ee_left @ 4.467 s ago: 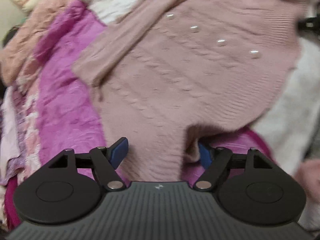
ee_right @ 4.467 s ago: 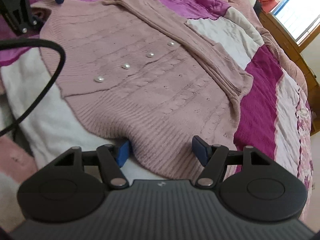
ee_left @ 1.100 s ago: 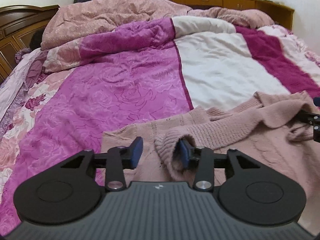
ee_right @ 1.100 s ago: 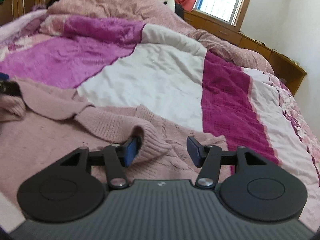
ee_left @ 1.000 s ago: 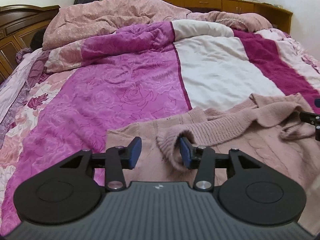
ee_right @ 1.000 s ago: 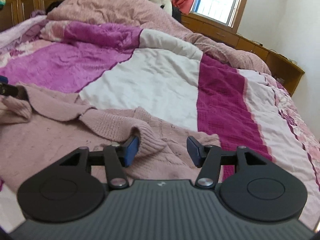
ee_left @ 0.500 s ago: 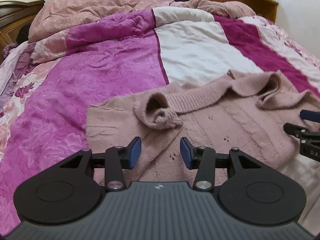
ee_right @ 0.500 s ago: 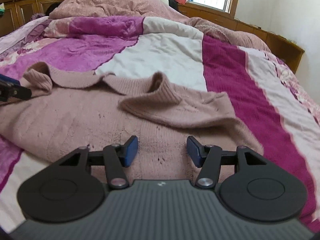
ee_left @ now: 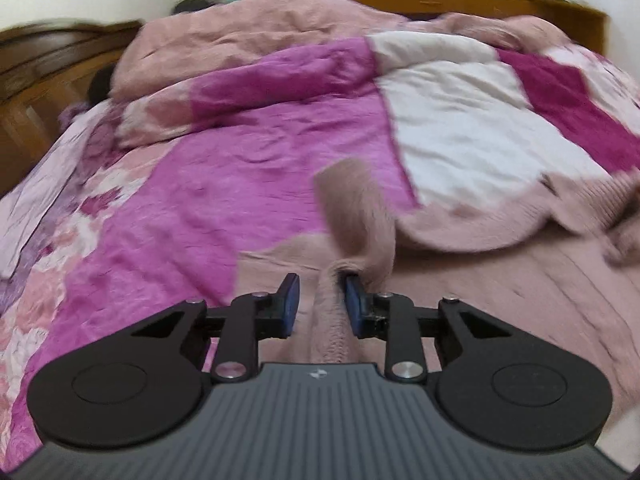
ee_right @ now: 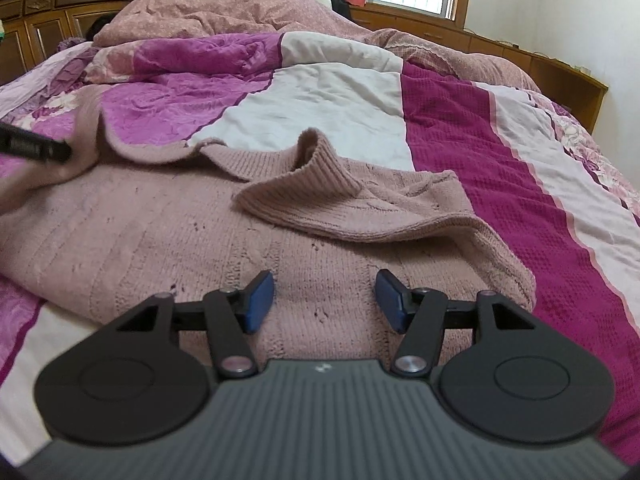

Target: Fold small clothes

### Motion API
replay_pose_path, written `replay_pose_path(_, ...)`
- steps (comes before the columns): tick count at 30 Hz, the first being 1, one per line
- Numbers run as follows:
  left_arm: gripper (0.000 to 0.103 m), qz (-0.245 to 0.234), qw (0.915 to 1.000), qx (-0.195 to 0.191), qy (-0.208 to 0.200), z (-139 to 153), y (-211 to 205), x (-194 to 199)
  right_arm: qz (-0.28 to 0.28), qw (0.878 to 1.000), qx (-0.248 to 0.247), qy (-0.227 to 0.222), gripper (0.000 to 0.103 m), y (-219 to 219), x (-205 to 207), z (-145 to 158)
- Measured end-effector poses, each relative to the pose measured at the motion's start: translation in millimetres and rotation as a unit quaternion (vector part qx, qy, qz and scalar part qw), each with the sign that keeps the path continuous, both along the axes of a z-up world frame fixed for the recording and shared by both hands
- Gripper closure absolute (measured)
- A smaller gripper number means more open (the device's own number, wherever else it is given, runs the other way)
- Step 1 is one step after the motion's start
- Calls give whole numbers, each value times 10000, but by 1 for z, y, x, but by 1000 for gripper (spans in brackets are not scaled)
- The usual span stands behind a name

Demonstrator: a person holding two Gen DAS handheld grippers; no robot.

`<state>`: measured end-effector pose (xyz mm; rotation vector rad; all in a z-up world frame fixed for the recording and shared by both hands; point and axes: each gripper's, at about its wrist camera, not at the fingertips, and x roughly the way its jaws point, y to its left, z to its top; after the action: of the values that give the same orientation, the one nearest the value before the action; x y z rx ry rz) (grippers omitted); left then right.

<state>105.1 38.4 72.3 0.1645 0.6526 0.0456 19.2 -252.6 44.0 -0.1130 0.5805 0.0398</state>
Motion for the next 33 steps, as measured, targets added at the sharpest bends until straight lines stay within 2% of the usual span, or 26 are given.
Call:
replay_pose_path(6,68,687,9966,-404,229,8,43,15,1,10000,-15,10,44,0,0,2)
replay_pose_path(12,68,795,9948,-593,220,12,60,4,29,9999,107,-130,44,-7,3,18)
replay_pose_path(18,66,487,9921,-1124,256,15,57,4,436,9968,-572,-355,44,-4,17,28)
replay_pose_path(23,66,535,9875,-1443,339,7,62,16,1257,9861,-1067,-190,44,8,30,22)
replay_pose_path(26,66,554,9830,-1685,475,-1,69,22,1452,9792,-1411,-124,45,15,38,12)
replay_pose_path(27,66,550,9817,-1753,496,-4,70,24,1452,9785,-1461,-129,51,16,41,11)
replay_pose_path(28,66,546,9806,-1815,501,-6,72,26,1429,9794,-1420,-151,64,14,45,11)
replay_pose_path(29,66,541,9797,-1868,487,-8,74,27,1370,9814,-1340,-143,97,12,49,12)
replay_pose_path(30,66,532,9788,-1925,463,-9,76,29,1269,9835,-1283,-114,93,9,52,13)
replay_pose_path(33,66,560,9741,-2138,471,-13,82,33,905,9891,-1099,-383,93,-4,59,23)
